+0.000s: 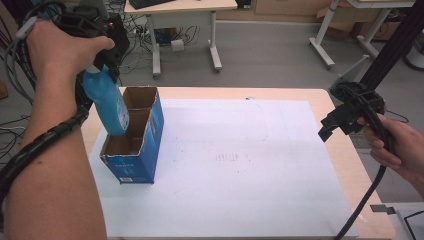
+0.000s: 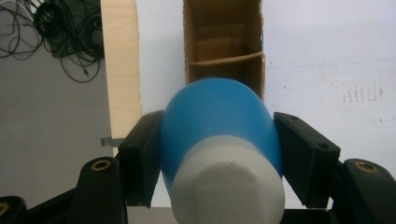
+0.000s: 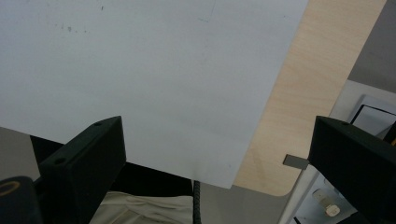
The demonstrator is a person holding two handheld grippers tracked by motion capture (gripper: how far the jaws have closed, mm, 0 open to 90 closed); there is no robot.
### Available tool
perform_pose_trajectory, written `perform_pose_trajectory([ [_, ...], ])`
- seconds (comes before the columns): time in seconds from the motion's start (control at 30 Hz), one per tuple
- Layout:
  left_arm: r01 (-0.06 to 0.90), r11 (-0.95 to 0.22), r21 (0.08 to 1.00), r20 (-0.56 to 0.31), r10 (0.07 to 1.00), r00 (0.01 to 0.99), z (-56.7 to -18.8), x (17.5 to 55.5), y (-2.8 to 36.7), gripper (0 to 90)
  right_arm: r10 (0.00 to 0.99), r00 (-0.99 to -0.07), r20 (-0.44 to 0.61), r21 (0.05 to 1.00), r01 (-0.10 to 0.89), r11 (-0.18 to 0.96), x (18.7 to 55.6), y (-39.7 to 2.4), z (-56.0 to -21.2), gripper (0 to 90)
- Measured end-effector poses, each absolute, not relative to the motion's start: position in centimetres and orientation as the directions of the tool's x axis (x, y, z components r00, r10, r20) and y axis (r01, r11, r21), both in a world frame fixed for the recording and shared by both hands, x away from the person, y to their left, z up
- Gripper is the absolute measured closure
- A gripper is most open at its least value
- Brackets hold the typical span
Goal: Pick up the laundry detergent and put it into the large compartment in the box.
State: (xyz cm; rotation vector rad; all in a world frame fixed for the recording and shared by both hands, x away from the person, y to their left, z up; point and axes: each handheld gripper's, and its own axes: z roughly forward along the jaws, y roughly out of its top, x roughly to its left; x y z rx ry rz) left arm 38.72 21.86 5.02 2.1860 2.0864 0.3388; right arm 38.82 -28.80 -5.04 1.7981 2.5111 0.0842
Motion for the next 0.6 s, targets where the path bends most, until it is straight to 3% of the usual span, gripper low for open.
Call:
perform_pose_trajectory([
  [0.6, 0.979, -0.062, 0.193, 0.080, 0.996, 0.048, 0.4, 39.7, 22.2, 37.0, 0.946, -0.324, -0.019, 0.072, 0.943, 0.325, 38.6, -28.1, -5.2, 4.1],
])
